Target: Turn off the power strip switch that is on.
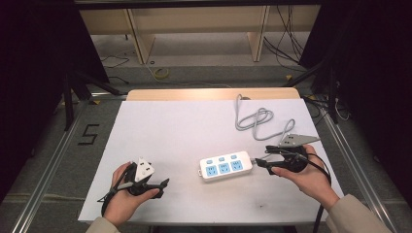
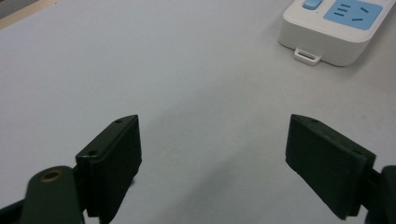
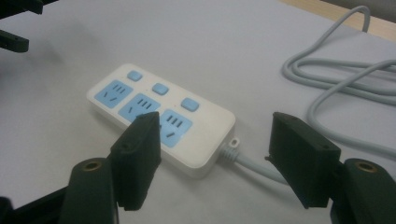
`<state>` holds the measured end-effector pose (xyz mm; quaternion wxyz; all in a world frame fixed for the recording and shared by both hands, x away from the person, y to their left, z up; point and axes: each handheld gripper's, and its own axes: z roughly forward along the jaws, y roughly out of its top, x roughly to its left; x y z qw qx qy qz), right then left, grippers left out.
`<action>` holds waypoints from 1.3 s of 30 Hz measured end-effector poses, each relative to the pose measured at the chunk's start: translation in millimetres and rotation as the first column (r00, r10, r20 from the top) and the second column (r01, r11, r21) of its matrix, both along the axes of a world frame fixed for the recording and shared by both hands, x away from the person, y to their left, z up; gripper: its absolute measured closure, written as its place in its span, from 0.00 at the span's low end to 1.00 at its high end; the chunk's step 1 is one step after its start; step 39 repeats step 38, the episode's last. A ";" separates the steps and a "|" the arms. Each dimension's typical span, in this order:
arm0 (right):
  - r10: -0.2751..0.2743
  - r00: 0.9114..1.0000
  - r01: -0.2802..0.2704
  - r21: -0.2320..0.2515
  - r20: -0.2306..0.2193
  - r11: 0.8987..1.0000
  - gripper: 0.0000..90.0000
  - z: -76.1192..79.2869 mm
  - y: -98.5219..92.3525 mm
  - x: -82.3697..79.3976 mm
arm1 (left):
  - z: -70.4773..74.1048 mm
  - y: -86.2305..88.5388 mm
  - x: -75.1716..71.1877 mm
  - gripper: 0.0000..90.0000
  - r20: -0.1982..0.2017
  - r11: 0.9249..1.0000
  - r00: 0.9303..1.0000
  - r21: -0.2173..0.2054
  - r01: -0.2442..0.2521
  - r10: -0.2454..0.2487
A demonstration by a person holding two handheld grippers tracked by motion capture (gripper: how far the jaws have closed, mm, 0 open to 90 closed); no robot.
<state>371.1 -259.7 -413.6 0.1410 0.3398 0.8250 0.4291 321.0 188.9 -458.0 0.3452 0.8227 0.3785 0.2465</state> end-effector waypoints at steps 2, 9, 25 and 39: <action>-0.006 1.000 0.006 0.008 0.009 1.000 0.35 -0.8 -4.1 -2.7 | -0.4 0.1 0.1 0.20 -0.001 1.000 1.000 0.001 0.001 -0.001; -0.021 1.000 0.020 0.032 0.018 0.999 0.31 -7.4 -19.1 -13.2 | -0.6 0.1 0.0 0.20 -0.004 1.000 1.000 -0.001 0.004 -0.004; -0.010 1.000 0.010 0.019 0.024 1.000 0.29 -20.8 -31.2 -31.3 | -1.2 -1.0 -0.4 0.19 -0.017 1.000 1.000 -0.011 0.012 -0.012; -0.015 1.000 0.015 0.007 0.020 1.000 0.30 -25.9 -32.5 -31.9 | -2.8 -2.3 1.1 0.19 -0.035 1.000 0.999 -0.016 0.022 -0.022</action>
